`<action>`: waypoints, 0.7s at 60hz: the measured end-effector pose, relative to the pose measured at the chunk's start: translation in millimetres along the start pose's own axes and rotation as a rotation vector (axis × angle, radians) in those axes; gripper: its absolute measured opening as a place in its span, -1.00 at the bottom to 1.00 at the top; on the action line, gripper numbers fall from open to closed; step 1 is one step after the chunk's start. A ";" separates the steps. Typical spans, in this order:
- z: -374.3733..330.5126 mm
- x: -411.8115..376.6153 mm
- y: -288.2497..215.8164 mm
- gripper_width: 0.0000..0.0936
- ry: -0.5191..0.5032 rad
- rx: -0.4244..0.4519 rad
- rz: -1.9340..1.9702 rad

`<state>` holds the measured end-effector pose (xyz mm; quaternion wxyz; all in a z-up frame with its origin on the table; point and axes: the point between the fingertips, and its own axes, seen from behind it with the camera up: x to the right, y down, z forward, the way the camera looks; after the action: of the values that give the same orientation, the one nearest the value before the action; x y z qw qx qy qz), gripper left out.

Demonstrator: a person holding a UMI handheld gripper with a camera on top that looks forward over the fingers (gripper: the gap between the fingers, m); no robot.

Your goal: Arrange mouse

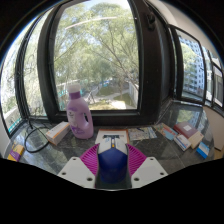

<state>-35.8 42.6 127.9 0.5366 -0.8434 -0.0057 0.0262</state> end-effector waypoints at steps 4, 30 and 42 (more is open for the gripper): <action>17.2 16.0 40.9 -0.24 0.025 -0.092 0.004; 15.1 42.2 117.5 0.78 0.026 -0.220 -0.028; -54.2 38.1 74.9 0.82 0.078 -0.151 -0.039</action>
<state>3.6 -36.7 81.5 0.4717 -0.8816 -0.0032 -0.0175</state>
